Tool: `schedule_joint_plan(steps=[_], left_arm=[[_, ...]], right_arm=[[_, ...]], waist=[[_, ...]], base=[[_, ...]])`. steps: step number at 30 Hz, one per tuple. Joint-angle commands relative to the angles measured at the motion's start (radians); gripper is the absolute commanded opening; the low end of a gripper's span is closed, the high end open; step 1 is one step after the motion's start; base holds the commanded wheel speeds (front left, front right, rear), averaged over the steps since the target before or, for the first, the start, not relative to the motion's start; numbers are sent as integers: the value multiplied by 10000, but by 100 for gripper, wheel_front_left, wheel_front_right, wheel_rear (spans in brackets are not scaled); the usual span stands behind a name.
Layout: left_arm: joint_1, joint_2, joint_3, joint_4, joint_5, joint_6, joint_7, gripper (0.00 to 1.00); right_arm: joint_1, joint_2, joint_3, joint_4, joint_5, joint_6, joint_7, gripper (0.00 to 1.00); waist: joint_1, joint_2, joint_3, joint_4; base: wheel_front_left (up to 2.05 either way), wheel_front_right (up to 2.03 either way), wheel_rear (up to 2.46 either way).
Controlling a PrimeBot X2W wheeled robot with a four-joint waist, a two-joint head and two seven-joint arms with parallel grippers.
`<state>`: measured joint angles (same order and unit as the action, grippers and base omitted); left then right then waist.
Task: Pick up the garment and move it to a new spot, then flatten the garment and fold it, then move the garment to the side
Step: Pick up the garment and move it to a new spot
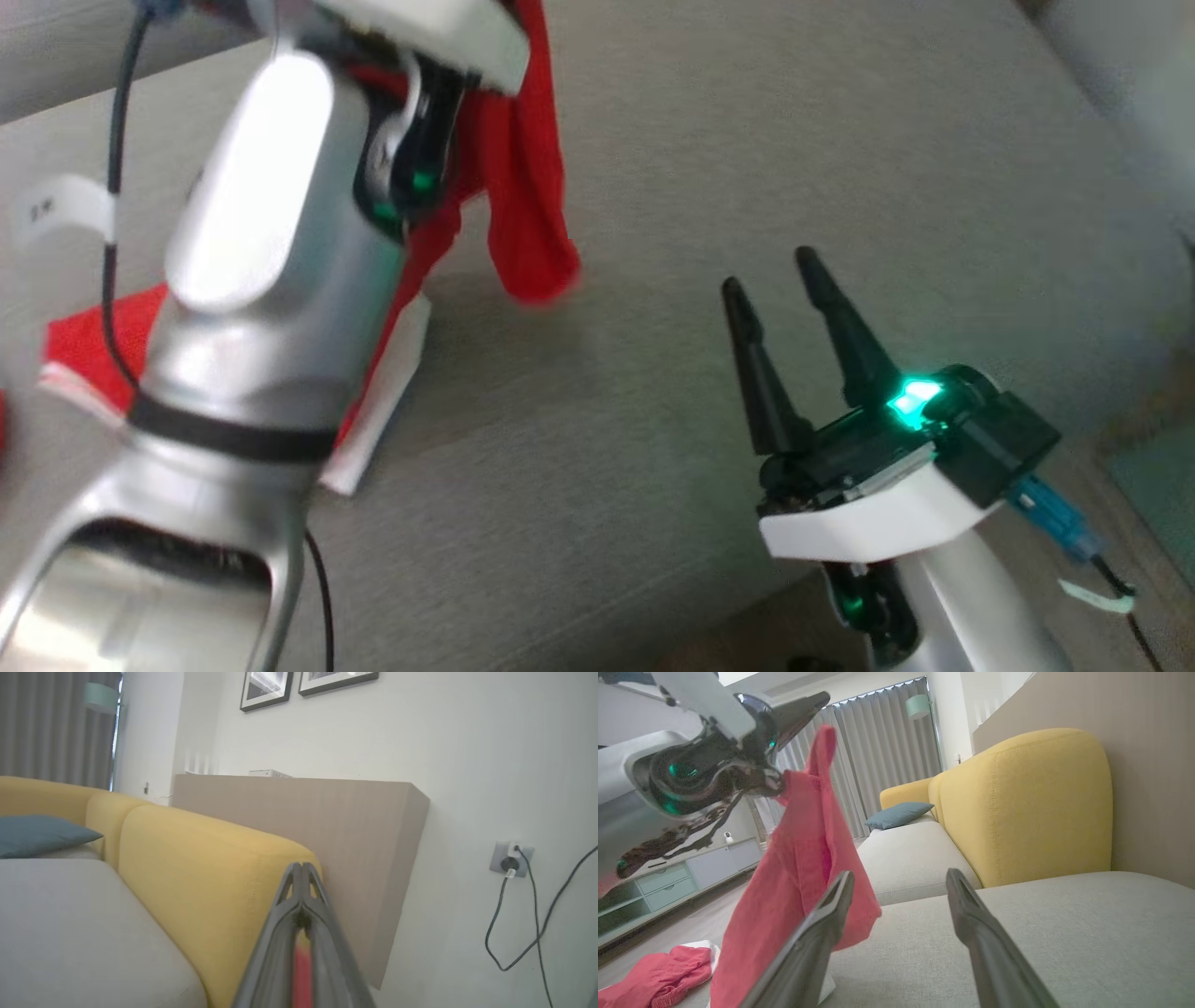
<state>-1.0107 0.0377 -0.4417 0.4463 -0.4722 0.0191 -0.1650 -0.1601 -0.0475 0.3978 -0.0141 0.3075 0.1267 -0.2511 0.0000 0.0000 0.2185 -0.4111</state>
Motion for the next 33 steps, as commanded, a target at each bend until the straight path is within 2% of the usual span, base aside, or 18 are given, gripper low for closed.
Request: schedule_joint_plan(steps=[1,3,4,5,12,16,20,26,33], left_arm=[[-900,144,176,-140,-111,66,-214,0],[-1159,134,-124,354,-354,20,-357,0],[-1244,132,-329,645,-494,53,-367,7],[-1322,131,-559,959,-600,104,-326,100],[-1669,128,-1219,2213,-1074,271,-610,100],[-1753,153,-1295,2675,-976,126,-825,100],[-1513,434,-1128,2669,-858,-41,-935,100],[-172,1185,-690,1590,-382,-49,-963,100],[2814,1794,-211,-249,117,178,-966,100]], right_arm=[[-304,-27,264,-406,73,40,-106,100],[-258,-27,337,-427,96,40,-106,100],[-236,-27,339,-436,108,40,-106,100],[-221,-27,329,-448,119,40,-106,100],[-217,-27,84,-529,153,40,-106,100],[-250,-27,-202,-454,95,40,-106,100],[-242,-27,-623,-314,-58,40,-106,100],[-61,-27,-1559,-27,-457,40,-106,100],[390,-27,-2490,327,-1073,40,-106,100]], waist=[[0,0,189,-636],[0,0,186,-806],[0,0,187,-856],[0,0,201,-884],[0,0,366,-656],[0,0,344,-98],[0,0,137,678],[0,0,-383,2101],[0,0,-1063,3591]], base=[[0,0,0],[0,0,0],[0,0,0],[0,0,0],[0,0,0],[0,0,0],[0,0,0],[0,0,0],[0,0,0]])
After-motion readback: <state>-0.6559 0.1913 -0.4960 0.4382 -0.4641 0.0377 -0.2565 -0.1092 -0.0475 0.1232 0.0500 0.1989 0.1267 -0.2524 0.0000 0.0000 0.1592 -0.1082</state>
